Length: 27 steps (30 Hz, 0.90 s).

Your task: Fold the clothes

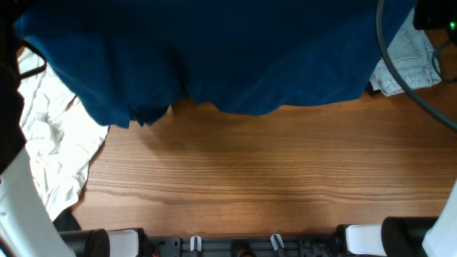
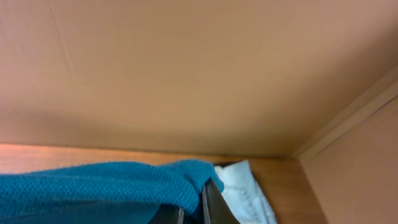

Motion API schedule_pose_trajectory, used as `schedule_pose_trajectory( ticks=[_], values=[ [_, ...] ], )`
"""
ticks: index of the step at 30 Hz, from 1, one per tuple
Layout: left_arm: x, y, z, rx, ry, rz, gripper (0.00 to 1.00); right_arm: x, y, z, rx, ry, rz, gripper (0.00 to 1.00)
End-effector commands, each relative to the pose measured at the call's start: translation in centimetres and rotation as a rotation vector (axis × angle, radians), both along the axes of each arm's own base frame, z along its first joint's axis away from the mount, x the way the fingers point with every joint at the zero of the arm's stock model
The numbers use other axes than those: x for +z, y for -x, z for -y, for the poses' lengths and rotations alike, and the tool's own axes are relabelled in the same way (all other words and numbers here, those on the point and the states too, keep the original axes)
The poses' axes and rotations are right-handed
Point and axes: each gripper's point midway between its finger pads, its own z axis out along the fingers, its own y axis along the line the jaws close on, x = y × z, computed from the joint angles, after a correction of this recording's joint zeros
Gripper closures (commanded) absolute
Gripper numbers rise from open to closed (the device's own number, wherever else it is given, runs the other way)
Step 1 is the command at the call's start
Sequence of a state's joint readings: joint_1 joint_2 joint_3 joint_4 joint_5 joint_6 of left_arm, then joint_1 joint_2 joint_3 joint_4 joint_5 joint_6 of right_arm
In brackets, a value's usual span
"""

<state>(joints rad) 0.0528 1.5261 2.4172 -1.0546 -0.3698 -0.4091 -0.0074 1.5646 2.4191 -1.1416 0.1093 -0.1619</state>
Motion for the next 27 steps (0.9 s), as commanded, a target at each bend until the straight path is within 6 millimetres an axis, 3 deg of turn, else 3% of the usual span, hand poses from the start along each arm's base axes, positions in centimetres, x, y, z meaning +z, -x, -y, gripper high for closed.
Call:
schedule_pose_trajectory(
  ticks=[1, 12, 18, 22, 27],
  values=[
    [3.4, 3.9, -1.4, 0.087, -0.050, 0.102, 0.96, 3.7, 3.3, 2.0, -0.099, 0.044, 0.114, 0.96],
    [7.1, 8.3, -1.4, 0.105, -0.077, 0.235, 0.96, 5.9, 5.0, 2.1, -0.100, 0.085, 0.187, 0.96],
    [8.3, 9.5, -1.2, 0.102, -0.077, 0.291, 0.96, 6.9, 5.8, 2.0, -0.096, 0.088, 0.223, 0.96],
    [7.3, 9.4, -1.2, 0.101, -0.064, 0.251, 0.96, 6.1, 5.7, 2.0, -0.103, 0.036, 0.202, 0.96],
    [2.8, 9.5, -1.2, 0.107, 0.030, 0.099, 0.96, 3.0, 5.8, 1.8, -0.117, -0.070, 0.091, 0.96]
  ],
)
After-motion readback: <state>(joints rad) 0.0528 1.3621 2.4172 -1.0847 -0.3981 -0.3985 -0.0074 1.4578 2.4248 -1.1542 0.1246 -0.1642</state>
